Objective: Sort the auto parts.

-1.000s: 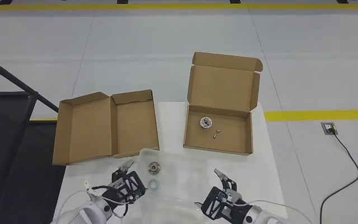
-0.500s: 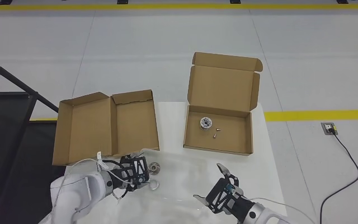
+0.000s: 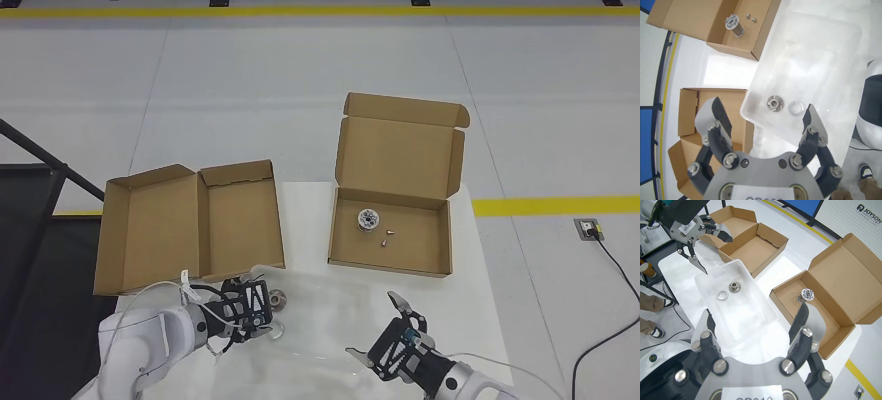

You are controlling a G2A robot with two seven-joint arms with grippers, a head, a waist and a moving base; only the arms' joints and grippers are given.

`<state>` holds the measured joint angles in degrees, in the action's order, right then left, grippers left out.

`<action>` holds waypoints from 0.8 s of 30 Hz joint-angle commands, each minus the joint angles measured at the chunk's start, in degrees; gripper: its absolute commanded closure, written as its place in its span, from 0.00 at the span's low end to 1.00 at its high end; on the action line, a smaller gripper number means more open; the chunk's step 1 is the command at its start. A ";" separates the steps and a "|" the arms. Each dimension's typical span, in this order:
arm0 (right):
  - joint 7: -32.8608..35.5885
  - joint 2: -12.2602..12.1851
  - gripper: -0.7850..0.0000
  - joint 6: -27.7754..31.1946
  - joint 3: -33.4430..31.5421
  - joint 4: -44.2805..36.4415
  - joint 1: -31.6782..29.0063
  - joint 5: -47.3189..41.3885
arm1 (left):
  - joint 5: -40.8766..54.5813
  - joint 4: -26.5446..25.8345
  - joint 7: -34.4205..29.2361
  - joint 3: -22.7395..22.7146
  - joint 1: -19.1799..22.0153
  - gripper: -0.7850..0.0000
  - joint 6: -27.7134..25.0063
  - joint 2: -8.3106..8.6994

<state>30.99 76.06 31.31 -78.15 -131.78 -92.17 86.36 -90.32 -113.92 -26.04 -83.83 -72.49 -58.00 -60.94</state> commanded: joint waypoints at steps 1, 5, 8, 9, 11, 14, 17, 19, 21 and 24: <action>0.00 0.00 0.00 0.00 0.00 0.00 0.00 0.00 | 0.02 0.00 0.00 0.03 0.01 0.00 0.00 0.00; 0.00 0.00 0.00 0.00 0.00 0.00 0.00 0.00 | 0.02 0.00 0.00 0.03 0.01 0.00 0.00 0.00; 0.00 0.00 0.00 0.00 0.00 0.00 0.00 0.00 | 0.02 0.00 0.00 0.03 0.01 0.00 0.00 0.00; 0.00 0.00 0.00 0.00 0.00 0.00 0.00 0.00 | 0.02 0.00 0.00 0.03 0.01 0.00 0.00 0.00; 0.00 0.00 0.00 0.00 0.00 0.00 0.00 0.00 | -0.80 -0.32 -0.17 0.56 -0.06 0.00 0.00 0.07; 0.00 0.00 0.00 0.00 0.00 0.00 0.00 0.00 | -3.57 -0.14 -0.71 3.70 0.97 0.00 0.00 0.71; 0.00 0.00 0.00 0.00 0.00 0.00 0.00 0.00 | -4.96 0.47 -1.82 7.00 3.02 0.00 0.00 2.04; 0.00 0.00 0.00 0.00 0.00 0.00 0.00 0.00 | -4.76 1.21 -2.98 9.70 4.55 0.00 0.00 3.23; 0.00 0.00 0.00 0.00 0.00 0.00 0.00 0.00 | -4.27 2.28 -5.10 12.70 6.58 0.00 0.00 4.67; 0.00 0.00 0.00 0.00 0.00 0.00 0.00 0.00 | -1.13 3.84 -7.80 17.15 10.13 0.00 0.00 6.92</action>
<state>30.99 76.06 31.31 -78.15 -131.78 -92.17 86.36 -92.89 -110.56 -32.89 -68.52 -63.81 -58.00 -54.87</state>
